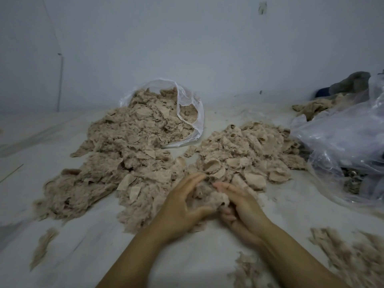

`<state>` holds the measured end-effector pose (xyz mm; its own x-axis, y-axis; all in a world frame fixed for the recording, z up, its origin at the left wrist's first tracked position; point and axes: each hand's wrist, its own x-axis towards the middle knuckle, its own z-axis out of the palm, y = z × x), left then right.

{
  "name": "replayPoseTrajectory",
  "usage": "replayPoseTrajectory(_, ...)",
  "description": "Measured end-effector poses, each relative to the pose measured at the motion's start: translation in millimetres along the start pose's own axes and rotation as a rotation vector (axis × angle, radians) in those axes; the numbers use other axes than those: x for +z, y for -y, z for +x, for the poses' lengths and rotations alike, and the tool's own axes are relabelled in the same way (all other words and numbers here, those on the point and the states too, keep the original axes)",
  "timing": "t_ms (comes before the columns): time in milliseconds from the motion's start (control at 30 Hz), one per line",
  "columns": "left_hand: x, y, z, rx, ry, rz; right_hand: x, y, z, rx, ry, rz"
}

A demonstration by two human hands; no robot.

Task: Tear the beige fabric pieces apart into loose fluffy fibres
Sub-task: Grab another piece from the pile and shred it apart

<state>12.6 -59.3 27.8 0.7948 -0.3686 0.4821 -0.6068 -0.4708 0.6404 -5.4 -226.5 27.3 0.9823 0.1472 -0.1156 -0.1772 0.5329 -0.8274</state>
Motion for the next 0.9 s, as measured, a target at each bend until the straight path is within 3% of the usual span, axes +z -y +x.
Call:
replayPoseTrajectory(67, 8, -6, 0, 0.026, -0.060, -0.088, 0, -1, 0, 0.050, 0.052, 0.031)
replayPoseTrajectory(167, 7, -8, 1, -0.260, -0.124, -0.391, -3, 2, 1, 0.053, 0.076, 0.140)
replayPoseTrajectory(233, 6, -10, 1, -0.439, -0.083, -0.640, -5, 3, 1, 0.035, 0.091, 0.160)
replayPoseTrajectory(300, 5, -12, 1, -0.531, -0.033, -0.770, -5, 3, 0, -0.023, 0.073, 0.013)
replayPoseTrajectory(400, 4, -13, 1, -0.579, 0.031, -0.871, -4, -4, -3, -0.148, 0.002, -0.406)
replayPoseTrajectory(500, 5, -12, 0, -0.601, 0.147, -0.870, -1, -8, -6, -0.182, -0.034, -0.483)
replayPoseTrajectory(633, 9, -15, -3, -0.539, 0.174, -0.858, 4, -6, -9, -0.234, -0.088, -0.463)
replayPoseTrajectory(800, 16, -11, -4, -0.444, -0.017, -0.690, 6, -9, -11, -0.203, -0.069, -0.484)
replayPoseTrajectory(900, 14, -10, -5, -0.408, -0.008, -0.662, 5, -9, -11, -0.159, -0.019, -0.459)
